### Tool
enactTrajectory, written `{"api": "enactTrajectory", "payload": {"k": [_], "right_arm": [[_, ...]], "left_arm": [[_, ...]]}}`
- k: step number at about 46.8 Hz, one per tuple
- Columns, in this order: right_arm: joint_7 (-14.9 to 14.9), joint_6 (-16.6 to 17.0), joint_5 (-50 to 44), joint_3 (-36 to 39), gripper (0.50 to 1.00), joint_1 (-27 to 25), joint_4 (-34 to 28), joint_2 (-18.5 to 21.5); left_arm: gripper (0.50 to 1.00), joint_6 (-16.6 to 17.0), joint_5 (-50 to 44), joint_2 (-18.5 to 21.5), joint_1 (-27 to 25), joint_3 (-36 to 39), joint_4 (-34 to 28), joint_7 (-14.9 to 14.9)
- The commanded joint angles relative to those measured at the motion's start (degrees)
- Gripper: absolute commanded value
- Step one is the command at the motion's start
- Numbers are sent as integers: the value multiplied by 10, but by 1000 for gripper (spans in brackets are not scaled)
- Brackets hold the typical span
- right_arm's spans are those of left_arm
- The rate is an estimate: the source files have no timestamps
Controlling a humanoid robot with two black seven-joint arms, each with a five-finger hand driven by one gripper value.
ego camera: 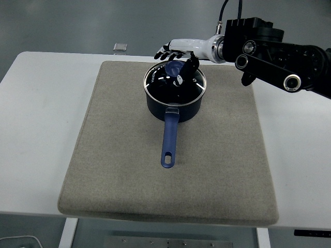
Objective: Lift the pot lid and place it to the right of the pot.
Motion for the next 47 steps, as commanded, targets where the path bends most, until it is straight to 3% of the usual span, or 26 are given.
{"api": "enactTrajectory", "payload": {"k": [1, 24, 30, 40, 47], "right_arm": [[0, -1, -5, -8, 909, 0, -3, 2], [0, -16, -23, -22, 893, -2, -38, 25], [-1, -16, -23, -22, 864, -1, -38, 25], [-1, -14, -25, -23, 770, -1, -38, 25], [-1, -14, -32, -25, 760, -1, -38, 25]], "left_arm": [[1000, 0, 0, 0, 0, 0, 0, 0], [1000, 0, 0, 0, 0, 0, 0, 0], [1000, 0, 0, 0, 0, 0, 0, -1], [1000, 0, 0, 0, 0, 0, 0, 0], [1000, 0, 0, 0, 0, 0, 0, 0]]}}
